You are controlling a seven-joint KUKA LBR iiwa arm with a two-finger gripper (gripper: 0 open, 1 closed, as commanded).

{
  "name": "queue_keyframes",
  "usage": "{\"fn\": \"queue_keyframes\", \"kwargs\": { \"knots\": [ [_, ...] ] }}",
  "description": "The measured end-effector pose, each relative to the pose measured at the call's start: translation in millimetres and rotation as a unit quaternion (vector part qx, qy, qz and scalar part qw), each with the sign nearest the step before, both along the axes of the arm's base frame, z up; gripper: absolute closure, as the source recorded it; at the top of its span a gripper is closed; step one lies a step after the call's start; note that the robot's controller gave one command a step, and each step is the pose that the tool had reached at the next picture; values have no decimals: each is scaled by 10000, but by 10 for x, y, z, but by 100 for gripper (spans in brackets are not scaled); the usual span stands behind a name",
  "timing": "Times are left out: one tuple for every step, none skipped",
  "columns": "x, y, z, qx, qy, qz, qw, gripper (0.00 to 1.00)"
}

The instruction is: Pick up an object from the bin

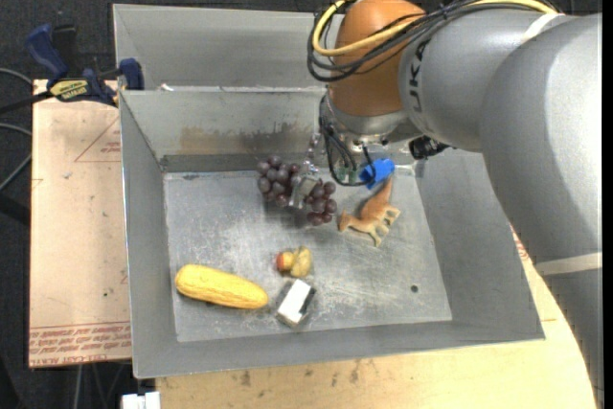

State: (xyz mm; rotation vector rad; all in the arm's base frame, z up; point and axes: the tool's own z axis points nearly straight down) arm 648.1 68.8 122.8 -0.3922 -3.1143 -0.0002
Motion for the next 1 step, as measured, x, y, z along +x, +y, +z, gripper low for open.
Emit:
{"fn": "queue_keyframes", "kwargs": {
  "knots": [
    [6,1,189,2,-13,1,10000,100]
  ]
}}
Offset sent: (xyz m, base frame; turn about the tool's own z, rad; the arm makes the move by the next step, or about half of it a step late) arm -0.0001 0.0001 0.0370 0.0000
